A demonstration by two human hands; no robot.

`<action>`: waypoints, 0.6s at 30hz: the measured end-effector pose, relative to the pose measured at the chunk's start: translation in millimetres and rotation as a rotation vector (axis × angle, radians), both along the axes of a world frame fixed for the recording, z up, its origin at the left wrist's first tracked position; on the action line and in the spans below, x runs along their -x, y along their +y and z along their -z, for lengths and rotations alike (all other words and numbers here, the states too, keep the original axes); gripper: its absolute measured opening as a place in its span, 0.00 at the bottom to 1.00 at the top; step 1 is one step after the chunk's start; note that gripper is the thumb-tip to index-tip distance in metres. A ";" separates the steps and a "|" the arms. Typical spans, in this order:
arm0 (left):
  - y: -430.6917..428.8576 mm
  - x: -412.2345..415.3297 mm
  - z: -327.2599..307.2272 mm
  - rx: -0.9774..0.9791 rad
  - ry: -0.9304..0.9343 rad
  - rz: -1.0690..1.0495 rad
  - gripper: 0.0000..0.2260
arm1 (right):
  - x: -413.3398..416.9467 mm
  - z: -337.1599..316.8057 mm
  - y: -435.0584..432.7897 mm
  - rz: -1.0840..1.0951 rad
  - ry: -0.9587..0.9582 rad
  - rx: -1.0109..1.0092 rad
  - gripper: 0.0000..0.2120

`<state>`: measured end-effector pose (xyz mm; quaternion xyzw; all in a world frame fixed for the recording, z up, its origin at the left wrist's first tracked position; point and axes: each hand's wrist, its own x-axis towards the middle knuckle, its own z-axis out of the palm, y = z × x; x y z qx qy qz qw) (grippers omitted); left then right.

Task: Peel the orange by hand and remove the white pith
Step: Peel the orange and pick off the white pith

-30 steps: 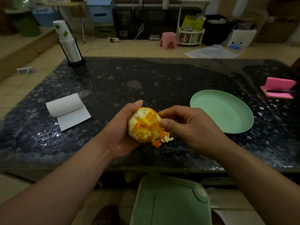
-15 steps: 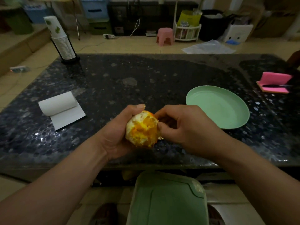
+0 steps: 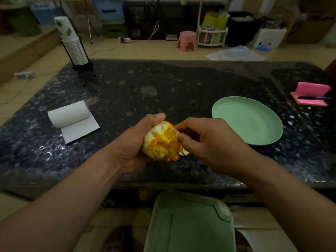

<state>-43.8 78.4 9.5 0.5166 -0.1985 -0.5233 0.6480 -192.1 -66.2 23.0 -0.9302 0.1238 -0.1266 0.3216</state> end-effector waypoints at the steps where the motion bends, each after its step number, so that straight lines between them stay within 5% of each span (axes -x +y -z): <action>1: 1.1 -1.0 0.5 -0.018 -0.024 0.009 0.16 | -0.8 -0.4 -0.4 -0.025 0.047 0.114 0.10; 3: 3.4 -2.8 2.9 -0.040 -0.046 0.009 0.14 | -2.5 1.8 1.2 -0.026 0.084 0.183 0.08; 7: 5.6 -2.9 5.5 -0.041 -0.060 -0.017 0.10 | -4.0 9.4 5.2 0.053 -0.025 -0.091 0.01; 18: 1.3 -3.6 4.9 0.016 0.033 -0.011 0.19 | -1.1 4.1 -6.8 0.049 -0.078 -0.373 0.07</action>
